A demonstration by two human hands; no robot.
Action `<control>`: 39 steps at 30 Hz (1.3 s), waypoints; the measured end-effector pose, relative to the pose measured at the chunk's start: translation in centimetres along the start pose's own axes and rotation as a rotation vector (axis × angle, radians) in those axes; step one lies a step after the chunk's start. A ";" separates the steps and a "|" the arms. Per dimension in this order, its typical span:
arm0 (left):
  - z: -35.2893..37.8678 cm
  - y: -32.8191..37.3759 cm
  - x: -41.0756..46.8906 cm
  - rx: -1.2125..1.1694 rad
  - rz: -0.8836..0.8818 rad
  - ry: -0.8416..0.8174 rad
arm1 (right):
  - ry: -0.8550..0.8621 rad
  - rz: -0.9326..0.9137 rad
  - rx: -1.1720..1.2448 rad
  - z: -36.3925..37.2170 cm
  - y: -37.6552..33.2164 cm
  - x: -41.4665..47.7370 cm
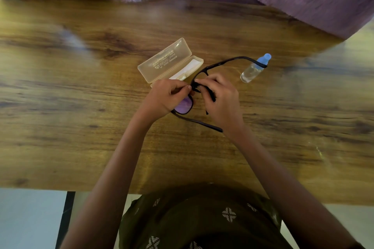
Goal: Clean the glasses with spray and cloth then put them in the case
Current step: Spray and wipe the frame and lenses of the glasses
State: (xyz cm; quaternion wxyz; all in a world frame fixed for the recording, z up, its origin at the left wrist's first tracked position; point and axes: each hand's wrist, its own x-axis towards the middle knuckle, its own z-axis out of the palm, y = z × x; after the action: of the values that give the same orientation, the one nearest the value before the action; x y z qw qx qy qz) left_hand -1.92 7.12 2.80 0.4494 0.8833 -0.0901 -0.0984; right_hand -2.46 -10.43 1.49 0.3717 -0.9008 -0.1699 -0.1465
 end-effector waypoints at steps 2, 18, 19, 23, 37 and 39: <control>0.0 -0.1 0.0 0.003 -0.001 -0.002 | 0.004 0.005 -0.001 0.0 0.0 0.1; 0.1 -0.2 -0.2 -0.051 -0.025 0.037 | 0.019 0.111 -0.075 -0.6 0.5 1.3; 0.1 -0.2 -0.2 -0.054 -0.030 0.040 | 0.016 0.112 -0.077 -0.6 0.6 1.2; 0.3 0.1 -0.3 -0.054 -0.050 0.041 | -0.008 0.127 -0.079 -0.8 0.8 0.5; 0.2 0.0 -0.2 -0.038 -0.001 0.012 | -0.024 0.074 0.009 -0.4 -0.4 -0.4; 0.3 0.0 -0.3 -0.038 -0.001 0.015 | -0.020 0.068 0.019 -0.4 -0.4 -0.3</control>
State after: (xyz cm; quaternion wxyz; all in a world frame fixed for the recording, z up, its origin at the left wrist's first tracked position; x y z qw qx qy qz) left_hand -2.25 6.96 2.70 0.4668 0.8753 -0.0847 -0.0938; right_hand -2.97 -10.51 1.89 0.3833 -0.9039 -0.1444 -0.1230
